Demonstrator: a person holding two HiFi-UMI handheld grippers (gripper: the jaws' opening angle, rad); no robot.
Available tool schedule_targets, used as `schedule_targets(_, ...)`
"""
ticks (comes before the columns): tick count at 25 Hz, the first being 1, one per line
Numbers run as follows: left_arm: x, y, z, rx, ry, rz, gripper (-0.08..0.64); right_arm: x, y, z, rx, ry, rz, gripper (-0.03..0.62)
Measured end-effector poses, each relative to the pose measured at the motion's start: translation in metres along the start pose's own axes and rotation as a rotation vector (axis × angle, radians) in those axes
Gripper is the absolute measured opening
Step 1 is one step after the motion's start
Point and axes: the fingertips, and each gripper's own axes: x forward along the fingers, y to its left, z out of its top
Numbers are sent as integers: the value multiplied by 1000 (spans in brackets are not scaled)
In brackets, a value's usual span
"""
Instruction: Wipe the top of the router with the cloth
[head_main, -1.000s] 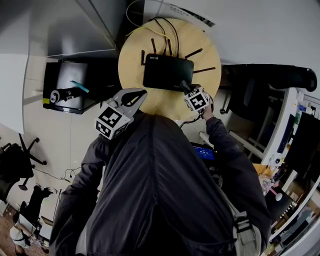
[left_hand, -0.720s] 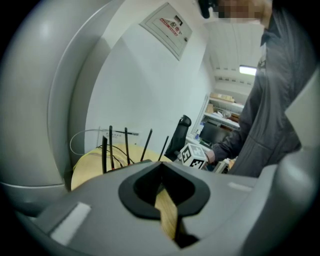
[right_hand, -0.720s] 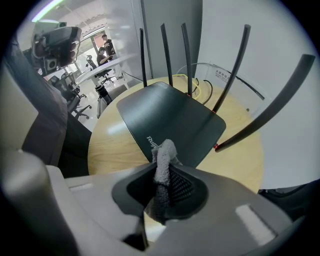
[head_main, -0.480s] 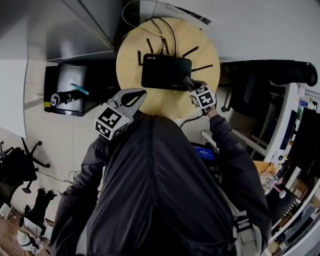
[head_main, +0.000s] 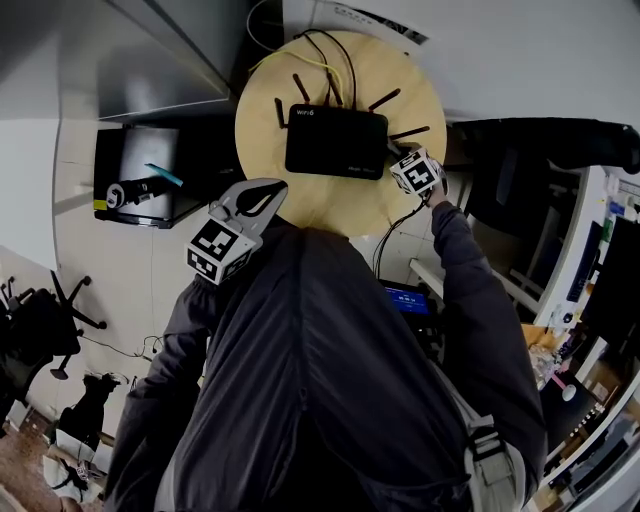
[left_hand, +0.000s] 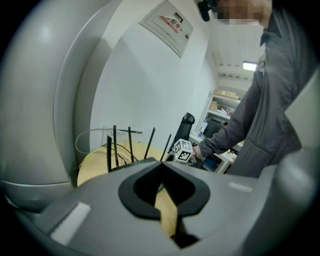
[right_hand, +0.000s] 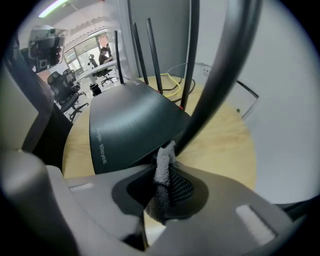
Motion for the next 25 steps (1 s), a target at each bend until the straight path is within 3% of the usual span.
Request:
schedule_targets(8, -5, 1, 0, -10, 18, 35, -8, -2, 20, 2, -171, -11, 15, 32)
schedule_targets(12, -1, -1, 1, 6, 7, 11, -8, -7, 48, -14, -239, -3, 27, 33)
schedule_targets(25, 12, -11, 0, 25, 13, -41, -9, -15, 89, -36, -89, -25, 32, 32)
